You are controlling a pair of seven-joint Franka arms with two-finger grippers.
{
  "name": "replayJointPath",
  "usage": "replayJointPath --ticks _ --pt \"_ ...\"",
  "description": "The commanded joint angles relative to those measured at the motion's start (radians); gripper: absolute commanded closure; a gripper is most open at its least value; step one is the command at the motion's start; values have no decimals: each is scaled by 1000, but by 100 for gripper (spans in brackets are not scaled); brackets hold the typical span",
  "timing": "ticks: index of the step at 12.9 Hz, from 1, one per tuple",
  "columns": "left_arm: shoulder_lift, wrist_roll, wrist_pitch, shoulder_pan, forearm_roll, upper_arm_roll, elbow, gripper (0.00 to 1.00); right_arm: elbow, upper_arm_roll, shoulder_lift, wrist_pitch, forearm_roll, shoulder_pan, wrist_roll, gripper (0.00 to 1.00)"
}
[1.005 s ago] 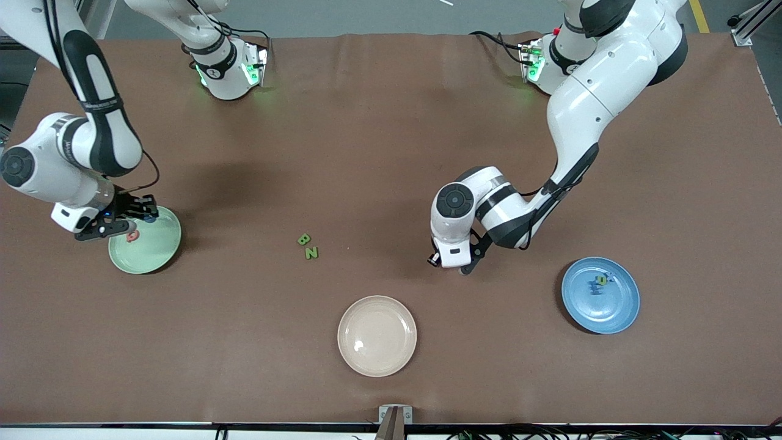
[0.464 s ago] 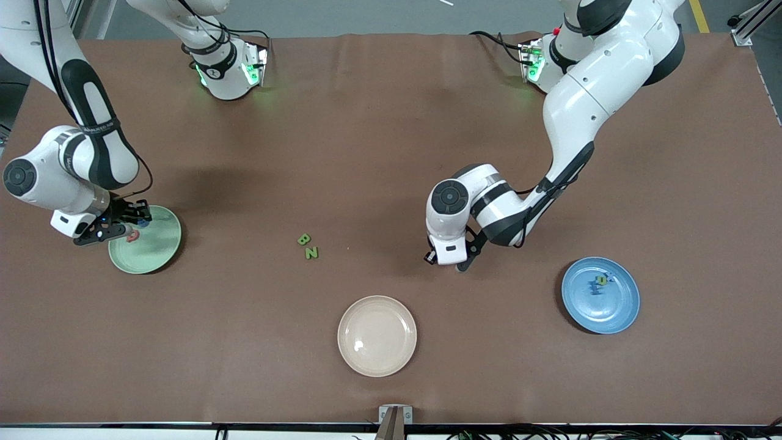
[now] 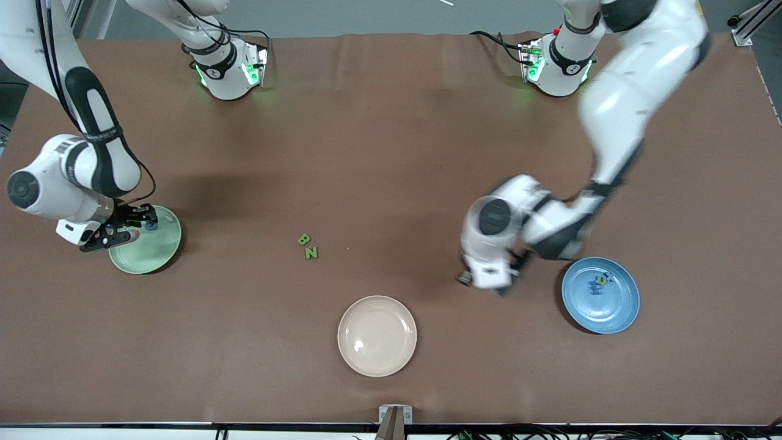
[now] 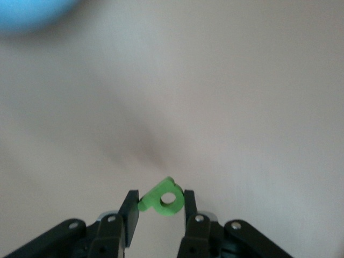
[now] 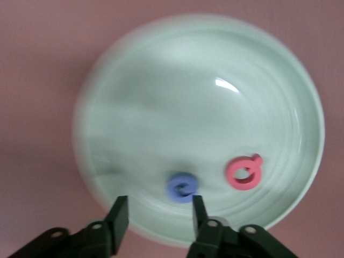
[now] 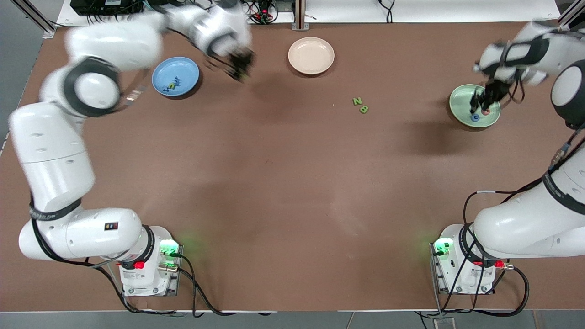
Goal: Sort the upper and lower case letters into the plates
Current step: 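Place the C on the green plate while the left gripper lifts the p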
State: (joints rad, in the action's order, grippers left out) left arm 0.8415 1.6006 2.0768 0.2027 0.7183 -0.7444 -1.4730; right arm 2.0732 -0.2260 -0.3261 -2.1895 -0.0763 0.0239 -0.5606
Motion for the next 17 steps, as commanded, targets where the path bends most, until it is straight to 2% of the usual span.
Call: replayJointPath --ticks 1,3,6,10,13,16,17 --pt "-38 -80 -20 109 0 -53 -52 99 -73 4 108 171 6 -33 48 0" --pt "-48 -117 -23 136 0 -53 -56 100 -93 5 111 180 7 -41 53 0" --pt "-42 -244 -41 207 1 -50 -78 100 -160 7 113 287 27 -88 135 0" --pt "-41 -404 -41 294 3 -50 -104 99 -188 7 174 398 67 -243 394 0" --pt "-24 -496 -41 343 13 -46 -112 96 -183 8 180 409 67 -375 589 0" --pt "1 -594 -34 389 15 -32 -113 74 -180 10 168 389 66 -536 792 0" --pt "2 -609 -31 392 15 -24 -113 59 -179 10 164 364 66 -588 845 0"
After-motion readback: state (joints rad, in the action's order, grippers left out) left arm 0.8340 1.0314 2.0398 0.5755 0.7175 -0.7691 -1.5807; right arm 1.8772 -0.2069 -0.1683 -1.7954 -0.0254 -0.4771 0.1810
